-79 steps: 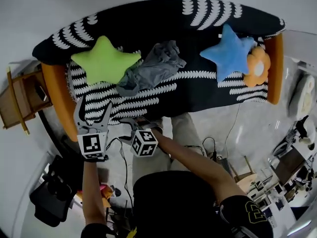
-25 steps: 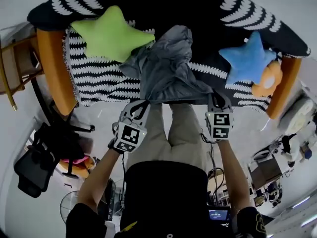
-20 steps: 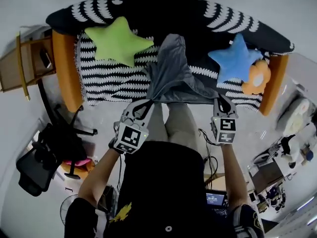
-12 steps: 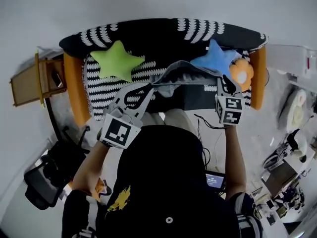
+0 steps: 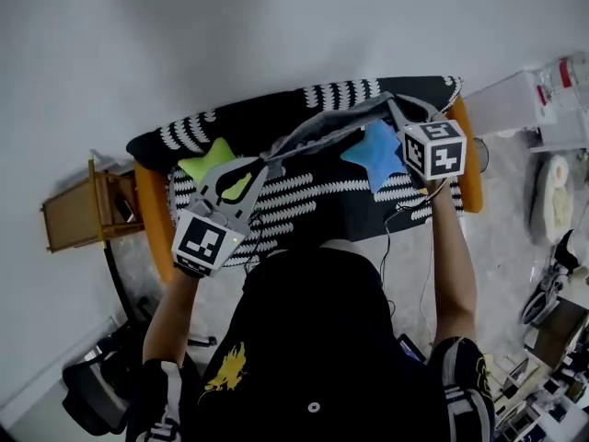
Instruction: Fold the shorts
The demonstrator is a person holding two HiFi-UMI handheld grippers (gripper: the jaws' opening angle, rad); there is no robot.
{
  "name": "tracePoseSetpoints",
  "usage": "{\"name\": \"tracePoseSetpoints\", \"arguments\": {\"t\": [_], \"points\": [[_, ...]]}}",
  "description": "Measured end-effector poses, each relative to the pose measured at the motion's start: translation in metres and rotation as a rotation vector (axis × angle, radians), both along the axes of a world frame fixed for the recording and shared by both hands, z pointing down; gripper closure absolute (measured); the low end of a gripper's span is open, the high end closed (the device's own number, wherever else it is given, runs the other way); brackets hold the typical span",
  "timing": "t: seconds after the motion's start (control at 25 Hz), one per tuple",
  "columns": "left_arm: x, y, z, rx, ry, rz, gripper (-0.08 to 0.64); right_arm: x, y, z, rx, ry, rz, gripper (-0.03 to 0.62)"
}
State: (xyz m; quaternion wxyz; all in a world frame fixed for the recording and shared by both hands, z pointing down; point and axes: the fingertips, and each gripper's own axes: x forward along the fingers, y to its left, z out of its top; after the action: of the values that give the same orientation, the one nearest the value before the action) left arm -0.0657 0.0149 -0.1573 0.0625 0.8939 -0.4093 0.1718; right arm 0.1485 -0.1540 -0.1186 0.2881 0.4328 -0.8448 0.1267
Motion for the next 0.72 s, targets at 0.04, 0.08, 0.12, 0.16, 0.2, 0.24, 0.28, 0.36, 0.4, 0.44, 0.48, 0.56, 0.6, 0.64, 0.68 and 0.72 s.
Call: {"name": "tracePoseSetpoints", "arguments": {"t": [0.04,0.08,0.12,0.16,0.2,0.24,0.28,0.36,0.4,0.44,0.48,0.56,0.6,0.64,0.68,0.72], "points": [[0.001,0.003,0.01,-0.029,0.013,-0.007,0.529,-0.013,0.003,-0.02,0.039,0.016,-0.057,0.563],[0.001,0.005,0.019,-0.057,0.027,-0.02,0.529,-0.027,0.007,-0.039,0.074,0.031,-0.111,0.563],[0.001,0.003,0.026,-0.076,0.036,-0.035,0.528,-0.041,0.012,-0.055,0.1,0.042,-0.157,0.563],[0.001,-0.001,0.032,-0.084,0.032,-0.048,0.522,-0.053,0.017,-0.067,0.118,0.051,-0.194,0.563],[0.004,-0.006,0.034,-0.081,0.02,-0.055,0.509,-0.064,0.021,-0.077,0.131,0.059,-0.22,0.563],[0.008,-0.011,0.033,-0.069,0.011,-0.056,0.474,-0.073,0.025,-0.084,0.14,0.064,-0.235,0.563],[0.013,-0.017,0.03,-0.054,0.013,-0.054,0.444,-0.08,0.029,-0.089,0.146,0.064,-0.239,0.563],[0.026,-0.028,0.02,-0.031,0.042,-0.043,0.386,-0.087,0.035,-0.098,0.166,0.048,-0.226,0.563],[0.032,-0.033,0.016,-0.021,0.056,-0.037,0.372,-0.089,0.038,-0.104,0.179,0.034,-0.215,0.563],[0.038,-0.038,0.013,-0.012,0.064,-0.03,0.359,-0.09,0.041,-0.11,0.191,0.02,-0.204,0.563],[0.045,-0.043,0.01,-0.005,0.067,-0.021,0.355,-0.09,0.044,-0.116,0.203,0.011,-0.192,0.563],[0.065,-0.053,0.007,0.008,0.072,0.006,0.336,-0.087,0.047,-0.129,0.23,0.01,-0.161,0.563],[0.077,-0.057,0.007,0.014,0.072,0.022,0.331,-0.084,0.048,-0.136,0.245,0.014,-0.143,0.563],[0.09,-0.06,0.008,0.02,0.07,0.038,0.33,-0.082,0.048,-0.141,0.259,0.02,-0.124,0.563],[0.102,-0.062,0.008,0.026,0.067,0.054,0.33,-0.079,0.049,-0.146,0.272,0.026,-0.104,0.563],[0.115,-0.061,0.008,0.031,0.068,0.072,0.33,-0.076,0.05,-0.149,0.284,0.031,-0.085,0.563]]}}
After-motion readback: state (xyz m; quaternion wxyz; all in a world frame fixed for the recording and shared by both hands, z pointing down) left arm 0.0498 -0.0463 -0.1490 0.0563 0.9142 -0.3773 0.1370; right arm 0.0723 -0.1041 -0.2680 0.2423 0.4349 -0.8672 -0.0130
